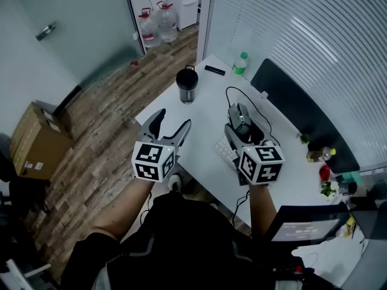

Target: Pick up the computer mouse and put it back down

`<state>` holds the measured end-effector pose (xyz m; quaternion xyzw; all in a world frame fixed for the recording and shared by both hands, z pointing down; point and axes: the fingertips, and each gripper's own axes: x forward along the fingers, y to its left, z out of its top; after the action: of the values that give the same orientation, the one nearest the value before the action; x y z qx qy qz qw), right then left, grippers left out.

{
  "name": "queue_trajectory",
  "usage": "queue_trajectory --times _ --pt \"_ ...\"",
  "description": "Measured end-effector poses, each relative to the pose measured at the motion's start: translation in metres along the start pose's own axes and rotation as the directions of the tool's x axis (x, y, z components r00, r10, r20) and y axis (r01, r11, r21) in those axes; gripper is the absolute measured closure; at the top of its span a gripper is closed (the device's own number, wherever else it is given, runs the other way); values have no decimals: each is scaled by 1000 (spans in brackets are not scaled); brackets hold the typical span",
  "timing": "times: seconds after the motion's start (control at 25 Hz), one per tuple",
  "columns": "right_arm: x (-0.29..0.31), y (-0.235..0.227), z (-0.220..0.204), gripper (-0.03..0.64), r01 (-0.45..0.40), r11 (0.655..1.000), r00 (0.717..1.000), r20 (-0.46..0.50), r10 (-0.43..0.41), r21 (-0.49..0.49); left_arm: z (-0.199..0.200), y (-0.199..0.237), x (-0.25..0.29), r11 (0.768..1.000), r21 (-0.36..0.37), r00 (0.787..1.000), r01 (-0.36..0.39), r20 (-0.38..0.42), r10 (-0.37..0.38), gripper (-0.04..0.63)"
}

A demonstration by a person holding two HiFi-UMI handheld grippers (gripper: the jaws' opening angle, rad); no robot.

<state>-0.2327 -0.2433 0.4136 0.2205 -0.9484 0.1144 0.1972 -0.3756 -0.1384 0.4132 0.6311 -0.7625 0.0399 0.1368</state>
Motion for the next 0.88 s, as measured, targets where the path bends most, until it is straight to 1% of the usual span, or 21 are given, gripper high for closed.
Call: queue_trajectory --times 0.16,0.28,0.36,0.48,0.64,0.8,0.88 --pt "40 12 -20 322 4 1000 998 -57 -3 14 -20 17 14 1000 -18 999 23 -48 -24 244" --pt "73 15 -42 322 36 998 994 -102 -31 43 -32 32 27 999 -12 997 34 -72 -35 244" --pt "93 19 -60 322 55 996 990 -135 -45 69 -45 41 37 999 -3 993 44 -106 -44 244" --pt "119 21 -88 322 81 992 980 -191 -60 100 -71 52 53 998 2 983 67 -172 -66 244" --pt "152 19 -124 323 126 982 963 -253 -89 137 -104 67 77 995 -45 970 92 -223 -99 244" --pt "183 21 -163 322 144 977 949 -302 -91 158 -143 77 97 992 -11 952 122 -282 -120 244" --pt "195 25 -184 322 149 975 942 -325 -89 165 -161 80 104 991 -31 946 131 -294 -135 244"
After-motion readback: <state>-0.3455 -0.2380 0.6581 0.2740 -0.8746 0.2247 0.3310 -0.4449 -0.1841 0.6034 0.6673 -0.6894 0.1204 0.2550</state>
